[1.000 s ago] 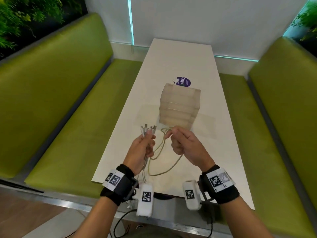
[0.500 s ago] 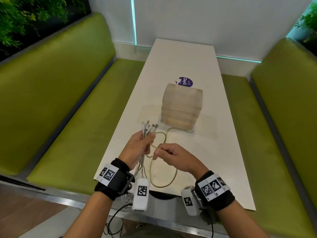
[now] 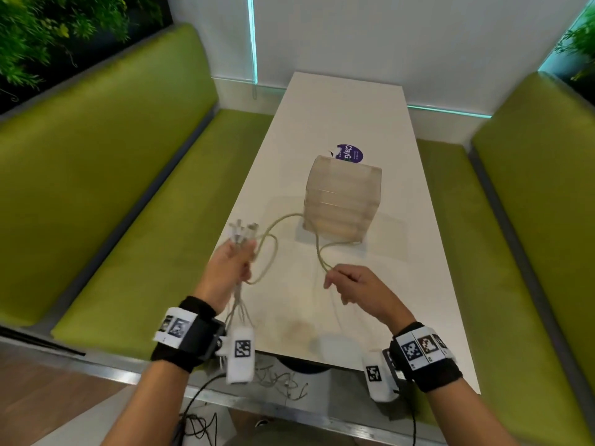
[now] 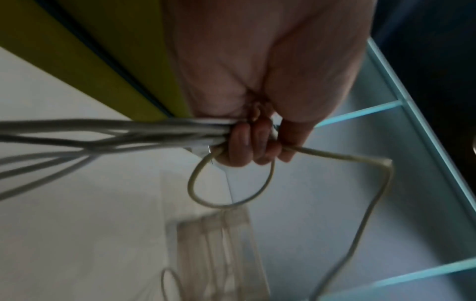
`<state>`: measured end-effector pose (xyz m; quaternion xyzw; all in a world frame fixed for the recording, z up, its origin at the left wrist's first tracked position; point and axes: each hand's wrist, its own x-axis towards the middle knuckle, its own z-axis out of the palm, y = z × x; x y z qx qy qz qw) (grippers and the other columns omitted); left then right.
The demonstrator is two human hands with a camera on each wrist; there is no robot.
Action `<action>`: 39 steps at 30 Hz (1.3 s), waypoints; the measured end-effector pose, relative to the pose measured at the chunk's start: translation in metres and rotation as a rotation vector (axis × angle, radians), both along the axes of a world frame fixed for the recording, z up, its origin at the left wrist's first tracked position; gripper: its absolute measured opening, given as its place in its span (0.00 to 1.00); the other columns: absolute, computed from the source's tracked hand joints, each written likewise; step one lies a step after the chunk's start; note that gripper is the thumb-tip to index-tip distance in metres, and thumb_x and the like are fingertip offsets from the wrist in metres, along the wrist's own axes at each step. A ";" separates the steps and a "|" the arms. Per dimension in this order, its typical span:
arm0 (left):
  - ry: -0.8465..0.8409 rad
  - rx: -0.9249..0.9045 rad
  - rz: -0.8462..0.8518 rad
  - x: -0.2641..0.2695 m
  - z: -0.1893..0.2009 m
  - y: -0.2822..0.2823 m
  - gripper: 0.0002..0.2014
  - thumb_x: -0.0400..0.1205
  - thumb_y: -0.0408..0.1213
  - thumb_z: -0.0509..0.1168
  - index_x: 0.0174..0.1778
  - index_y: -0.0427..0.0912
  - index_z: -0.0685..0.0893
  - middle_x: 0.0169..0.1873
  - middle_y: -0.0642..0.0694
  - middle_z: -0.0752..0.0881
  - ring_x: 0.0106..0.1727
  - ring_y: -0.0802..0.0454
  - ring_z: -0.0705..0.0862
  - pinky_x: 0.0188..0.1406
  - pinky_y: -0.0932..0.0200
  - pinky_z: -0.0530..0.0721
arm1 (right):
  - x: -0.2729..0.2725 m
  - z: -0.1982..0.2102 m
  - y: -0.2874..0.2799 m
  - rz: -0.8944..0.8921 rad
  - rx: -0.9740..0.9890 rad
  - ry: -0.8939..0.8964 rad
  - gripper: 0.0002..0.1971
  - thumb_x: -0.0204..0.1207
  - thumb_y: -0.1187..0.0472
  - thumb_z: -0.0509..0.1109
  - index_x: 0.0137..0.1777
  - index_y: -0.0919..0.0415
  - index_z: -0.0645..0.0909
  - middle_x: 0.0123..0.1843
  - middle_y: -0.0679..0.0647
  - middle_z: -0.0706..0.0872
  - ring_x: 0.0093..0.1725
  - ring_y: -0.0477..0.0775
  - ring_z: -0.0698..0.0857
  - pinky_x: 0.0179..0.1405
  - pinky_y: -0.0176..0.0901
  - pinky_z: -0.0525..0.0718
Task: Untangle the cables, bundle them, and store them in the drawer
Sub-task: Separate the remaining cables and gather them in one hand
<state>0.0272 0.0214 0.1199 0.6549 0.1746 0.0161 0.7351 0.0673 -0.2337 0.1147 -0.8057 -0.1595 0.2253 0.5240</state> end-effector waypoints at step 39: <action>-0.276 -0.231 0.136 0.006 0.015 -0.012 0.10 0.86 0.38 0.58 0.40 0.41 0.77 0.23 0.52 0.71 0.22 0.59 0.62 0.20 0.67 0.61 | -0.031 -0.026 0.029 0.495 0.123 0.597 0.06 0.81 0.67 0.65 0.51 0.59 0.83 0.44 0.65 0.87 0.52 0.62 0.89 0.56 0.46 0.87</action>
